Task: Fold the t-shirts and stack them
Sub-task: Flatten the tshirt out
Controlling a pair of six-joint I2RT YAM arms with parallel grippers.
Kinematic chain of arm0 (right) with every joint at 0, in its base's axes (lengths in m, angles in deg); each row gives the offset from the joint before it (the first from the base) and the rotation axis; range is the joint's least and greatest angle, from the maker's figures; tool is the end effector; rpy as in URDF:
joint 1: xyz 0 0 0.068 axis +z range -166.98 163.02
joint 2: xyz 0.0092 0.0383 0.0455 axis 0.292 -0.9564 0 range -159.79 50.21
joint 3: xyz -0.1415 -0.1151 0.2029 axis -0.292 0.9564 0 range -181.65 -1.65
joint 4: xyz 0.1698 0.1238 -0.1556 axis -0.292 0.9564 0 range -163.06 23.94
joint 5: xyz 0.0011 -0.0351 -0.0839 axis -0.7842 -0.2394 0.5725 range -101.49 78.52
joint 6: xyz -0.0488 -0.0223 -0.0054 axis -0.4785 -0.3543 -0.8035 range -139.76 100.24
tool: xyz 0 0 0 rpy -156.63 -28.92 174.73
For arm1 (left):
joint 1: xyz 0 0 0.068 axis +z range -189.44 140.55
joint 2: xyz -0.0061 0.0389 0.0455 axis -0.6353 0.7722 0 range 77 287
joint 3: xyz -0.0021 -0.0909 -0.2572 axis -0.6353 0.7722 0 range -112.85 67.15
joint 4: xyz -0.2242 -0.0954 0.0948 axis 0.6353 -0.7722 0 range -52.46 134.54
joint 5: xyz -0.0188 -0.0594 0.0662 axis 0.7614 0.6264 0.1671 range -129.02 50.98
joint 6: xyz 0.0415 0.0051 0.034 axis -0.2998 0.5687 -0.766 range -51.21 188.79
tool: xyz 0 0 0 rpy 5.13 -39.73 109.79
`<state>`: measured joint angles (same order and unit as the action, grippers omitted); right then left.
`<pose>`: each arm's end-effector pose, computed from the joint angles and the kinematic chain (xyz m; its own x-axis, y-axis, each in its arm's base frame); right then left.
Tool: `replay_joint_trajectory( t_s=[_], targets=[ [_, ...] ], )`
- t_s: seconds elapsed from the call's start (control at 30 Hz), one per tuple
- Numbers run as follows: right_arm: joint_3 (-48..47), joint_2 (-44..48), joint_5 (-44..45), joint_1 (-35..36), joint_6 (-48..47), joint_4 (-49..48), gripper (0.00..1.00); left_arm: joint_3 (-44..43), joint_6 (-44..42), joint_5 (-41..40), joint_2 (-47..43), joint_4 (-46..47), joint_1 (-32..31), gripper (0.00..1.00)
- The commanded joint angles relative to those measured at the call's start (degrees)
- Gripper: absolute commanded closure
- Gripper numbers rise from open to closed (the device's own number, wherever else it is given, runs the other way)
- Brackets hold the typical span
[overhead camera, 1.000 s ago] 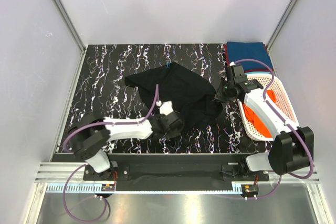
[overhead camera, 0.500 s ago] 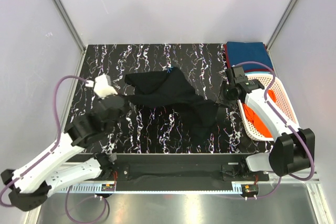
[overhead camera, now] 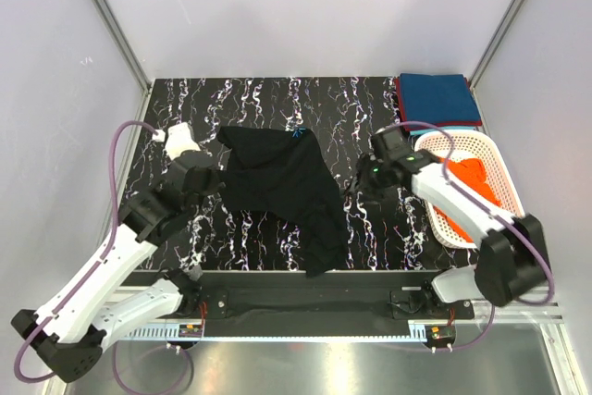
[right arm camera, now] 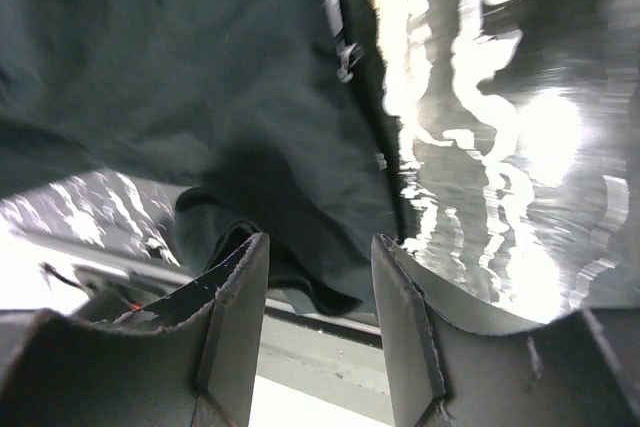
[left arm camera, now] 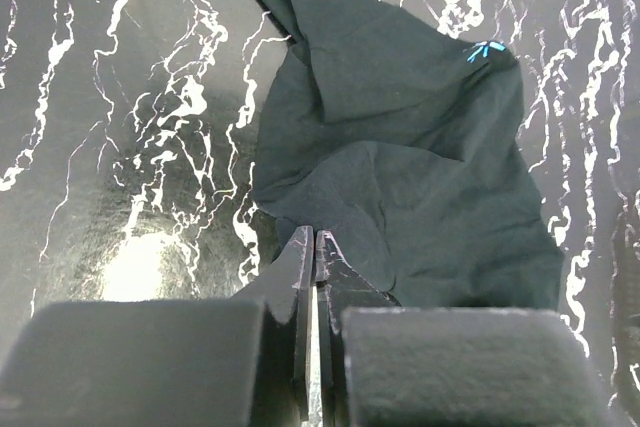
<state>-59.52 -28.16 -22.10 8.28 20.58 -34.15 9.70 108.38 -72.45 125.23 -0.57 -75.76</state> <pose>0.2438 0.1224 0.2487 -0.9198 0.2696 -0.2851 0.1198 0.8848 0.4503 0.1408 -0.0793 0.3481 -0.4497 -0.3296 -0.8301 -0.1974 0.9431 -0.2675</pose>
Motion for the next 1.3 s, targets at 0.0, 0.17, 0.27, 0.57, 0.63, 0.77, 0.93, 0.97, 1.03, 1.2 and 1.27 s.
replay_joint_trajectory(
  t_s=[0.0, 0.17, 0.27, 0.57, 0.63, 0.77, 0.93, 0.97, 1.03, 1.2, 1.27],
  targets=[
    [0.4, -5.5, -1.7, 6.0, 0.4, -4.8, 0.48, -3.7, -3.5, 4.6, 2.3, 4.5, 2.2, 1.0],
    [4.9, -7.4, -3.3, 9.4, -0.4, -10.1, 0.5, -5.0, -4.4, 9.1, 4.4, 6.7, 7.6, 1.0],
    [7.5, -8.0, -2.5, 11.2, 0.4, -11.8, 0.5, -5.7, -4.3, 13.4, 5.9, 9.0, 10.6, 1.0],
    [8.0, -12.4, 5.3, 11.7, -2.5, -14.0, 0.69, -12.6, -4.7, 16.7, 11.7, 11.2, 15.8, 1.0],
    [5.1, -13.0, 8.9, 11.6, -3.7, -12.3, 0.75, -14.7, -5.1, 18.0, 13.4, 11.2, 17.0, 1.0],
    [1.1, -13.5, 10.0, 11.5, -5.6, -8.9, 0.59, -18.1, -5.9, 18.9, 16.1, 11.2, 18.2, 1.0],
    [0.1, -8.1, 11.1, 11.4, -8.9, -7.2, 0.42, -17.9, -7.2, 17.7, 16.0, 11.3, 19.3, 1.0],
    [-0.1, -7.5, 10.8, 11.4, -9.3, -7.1, 0.39, -17.5, -7.2, 17.7, 16.0, 11.3, 19.6, 1.0],
    [-0.4, -8.0, 8.5, 11.4, -10.5, -7.6, 0.34, -16.9, -7.3, 18.3, 15.9, 11.3, 20.7, 1.0],
    [0.8, -11.9, 2.5, 11.2, -13.1, -13.2, 0.34, -12.7, -6.6, 20.2, 14.7, 12.3, 22.3, 1.0],
    [1.3, -12.7, 2.2, 11.0, -13.5, -15.1, 0.35, -12.2, -6.5, 20.6, 14.9, 12.6, 22.8, 1.0]
  ],
)
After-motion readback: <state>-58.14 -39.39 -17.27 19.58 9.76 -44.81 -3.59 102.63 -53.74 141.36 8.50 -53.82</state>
